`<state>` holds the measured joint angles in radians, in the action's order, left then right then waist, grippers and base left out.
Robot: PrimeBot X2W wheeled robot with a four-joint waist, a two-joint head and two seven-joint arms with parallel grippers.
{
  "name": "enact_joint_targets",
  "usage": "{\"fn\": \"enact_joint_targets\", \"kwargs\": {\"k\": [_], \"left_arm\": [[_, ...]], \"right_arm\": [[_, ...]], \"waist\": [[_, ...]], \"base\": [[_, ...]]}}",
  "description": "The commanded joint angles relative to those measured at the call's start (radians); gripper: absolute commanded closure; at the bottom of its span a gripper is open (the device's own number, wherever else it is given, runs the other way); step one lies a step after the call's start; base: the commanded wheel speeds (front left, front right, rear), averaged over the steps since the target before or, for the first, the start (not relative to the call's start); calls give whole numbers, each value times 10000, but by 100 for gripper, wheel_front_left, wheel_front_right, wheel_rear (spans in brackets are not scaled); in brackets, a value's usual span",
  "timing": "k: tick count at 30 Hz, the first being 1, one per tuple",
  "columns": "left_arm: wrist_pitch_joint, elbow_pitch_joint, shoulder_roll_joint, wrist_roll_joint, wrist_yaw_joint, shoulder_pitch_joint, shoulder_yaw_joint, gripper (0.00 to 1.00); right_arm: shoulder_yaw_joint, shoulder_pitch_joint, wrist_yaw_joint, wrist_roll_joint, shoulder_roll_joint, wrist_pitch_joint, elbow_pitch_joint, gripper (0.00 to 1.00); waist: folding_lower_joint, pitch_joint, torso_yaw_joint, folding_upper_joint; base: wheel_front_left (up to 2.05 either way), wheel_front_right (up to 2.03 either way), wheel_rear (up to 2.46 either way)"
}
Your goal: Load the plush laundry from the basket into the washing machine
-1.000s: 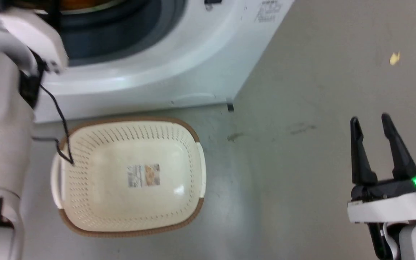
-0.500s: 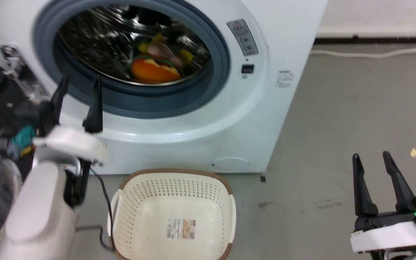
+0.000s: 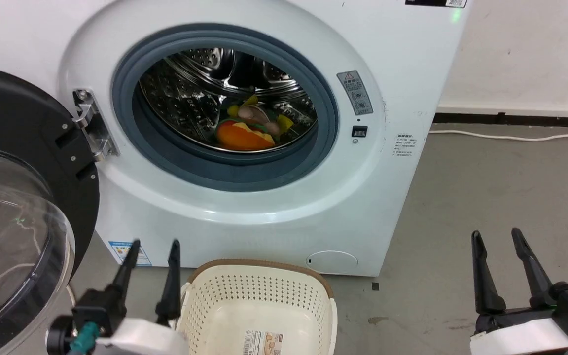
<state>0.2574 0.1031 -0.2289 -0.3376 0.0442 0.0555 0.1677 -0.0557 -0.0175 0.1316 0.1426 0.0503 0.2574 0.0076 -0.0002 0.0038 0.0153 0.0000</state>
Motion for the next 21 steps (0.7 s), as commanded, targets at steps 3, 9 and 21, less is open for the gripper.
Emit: {"fn": "enact_joint_targets", "kwargs": {"k": [3, 9, 21], "left_arm": [[43, 64, 175, 404, 270, -664, 193, 0], [43, 383, 355, 471, 505, -1033, 276, 0], [-22, 190, 299, 611, 573, -956, 131, 100]], "right_arm": [[173, -276, -9, 230, -1, 44, 128, 0], [506, -403, -9, 373, -1, 44, 350, 0], [598, -235, 0, 342, 2, -13, 486, 100]], "waist": [[2, -74, -34, 0], [2, -90, -66, 0], [2, -83, -95, 0]], "base": [[0, 0, 0], [0, 0, 0], [0, 0, 0]]}}
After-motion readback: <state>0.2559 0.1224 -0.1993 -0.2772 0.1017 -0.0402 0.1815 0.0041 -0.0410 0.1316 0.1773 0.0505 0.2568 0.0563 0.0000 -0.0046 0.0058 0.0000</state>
